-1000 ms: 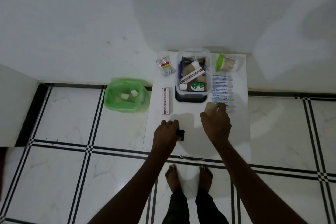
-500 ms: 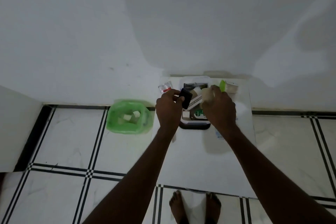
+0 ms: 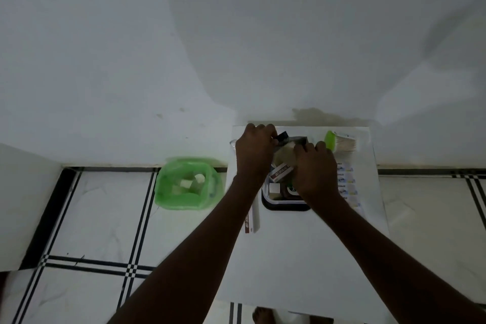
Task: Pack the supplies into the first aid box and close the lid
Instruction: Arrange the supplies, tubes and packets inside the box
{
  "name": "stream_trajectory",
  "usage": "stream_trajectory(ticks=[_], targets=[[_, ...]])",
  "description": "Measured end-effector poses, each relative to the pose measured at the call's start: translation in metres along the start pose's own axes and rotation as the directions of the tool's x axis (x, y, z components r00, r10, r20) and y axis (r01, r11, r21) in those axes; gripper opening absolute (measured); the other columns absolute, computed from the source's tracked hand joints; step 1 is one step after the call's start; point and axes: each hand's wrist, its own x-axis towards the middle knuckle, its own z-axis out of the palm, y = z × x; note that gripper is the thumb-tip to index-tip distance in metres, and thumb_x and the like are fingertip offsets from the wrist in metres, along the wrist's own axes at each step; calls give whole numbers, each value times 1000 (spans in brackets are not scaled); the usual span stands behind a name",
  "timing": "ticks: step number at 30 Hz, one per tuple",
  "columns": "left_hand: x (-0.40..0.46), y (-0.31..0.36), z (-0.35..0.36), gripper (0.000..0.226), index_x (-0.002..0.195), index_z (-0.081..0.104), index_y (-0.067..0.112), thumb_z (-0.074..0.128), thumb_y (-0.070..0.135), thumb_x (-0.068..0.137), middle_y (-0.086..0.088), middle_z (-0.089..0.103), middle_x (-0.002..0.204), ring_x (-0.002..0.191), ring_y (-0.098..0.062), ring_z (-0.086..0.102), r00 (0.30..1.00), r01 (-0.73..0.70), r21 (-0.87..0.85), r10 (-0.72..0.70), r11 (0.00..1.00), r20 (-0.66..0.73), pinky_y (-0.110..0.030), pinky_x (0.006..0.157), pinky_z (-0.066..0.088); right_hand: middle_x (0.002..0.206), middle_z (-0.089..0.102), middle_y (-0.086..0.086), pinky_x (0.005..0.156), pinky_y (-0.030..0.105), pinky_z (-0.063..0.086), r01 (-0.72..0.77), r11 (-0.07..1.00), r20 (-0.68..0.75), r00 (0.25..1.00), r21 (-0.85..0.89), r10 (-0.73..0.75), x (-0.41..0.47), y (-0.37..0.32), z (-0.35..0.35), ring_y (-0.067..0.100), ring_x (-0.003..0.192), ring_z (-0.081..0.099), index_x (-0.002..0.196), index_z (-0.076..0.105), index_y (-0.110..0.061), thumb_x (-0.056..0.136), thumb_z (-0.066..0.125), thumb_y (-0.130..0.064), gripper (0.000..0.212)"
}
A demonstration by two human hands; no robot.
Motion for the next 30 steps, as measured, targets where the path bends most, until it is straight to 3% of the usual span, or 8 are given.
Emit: stream_trajectory(ticks=[3,6,10,13,17,22,26,30], targets=[[10,-1,13,9,64,69,15,78,14,65,-1,63,61,73,-22,59,989,-143,210,130,967,78,-26,47,35,82,68,15,71,40,47,27,1000,-66,997,-2,-27,-4,5,7,35,82,58,91,66,-4,59,79,-12,35],[15,-7,25,15,54,64,13,77,8,60,-2,59,52,67,-24,59,973,-227,294,204,928,105,-25,49,33,77,68,14,69,39,47,68,997,-157,986,25,-63,-1,9,14,34,78,56,89,67,-4,59,77,-3,32],[15,-10,17,12,59,69,16,78,10,65,1,64,55,67,-21,59,981,-196,233,192,953,43,-24,48,36,77,69,12,71,38,45,86,996,-137,987,-17,-88,4,11,13,32,80,55,92,68,-8,59,78,-5,35],[8,-16,8,7,79,74,18,68,19,82,2,69,72,79,-20,61,994,-76,76,82,994,-73,-26,53,43,94,71,8,85,40,41,136,987,6,991,-88,-136,8,5,4,30,99,54,104,68,-15,71,74,-17,33],[-11,-25,0,12,93,71,21,59,23,89,2,67,84,87,-18,60,998,26,-66,-30,997,-55,-33,62,52,104,72,2,95,44,32,231,961,144,967,-152,-209,15,-2,0,28,108,53,108,64,-21,78,67,-33,33],[-28,-33,1,15,97,70,22,57,20,89,0,68,90,88,-21,63,998,58,-122,-61,991,-25,-35,65,53,112,68,1,102,40,31,276,958,228,940,-74,-254,16,1,-4,24,107,59,123,57,-26,78,70,-29,46],[-36,-32,0,20,100,70,20,54,16,89,-3,68,91,86,-22,64,996,88,-132,-91,987,-18,-37,66,54,111,69,0,96,36,34,326,945,243,919,-24,-310,16,5,-5,25,105,60,127,57,-31,81,67,-24,48],[-42,-27,-4,24,103,71,19,52,12,90,-4,69,94,89,-24,63,995,87,-108,-91,990,-28,-36,66,54,113,69,4,97,35,37,277,958,221,932,78,-287,15,8,-2,26,106,61,128,59,-25,81,67,-18,48]])
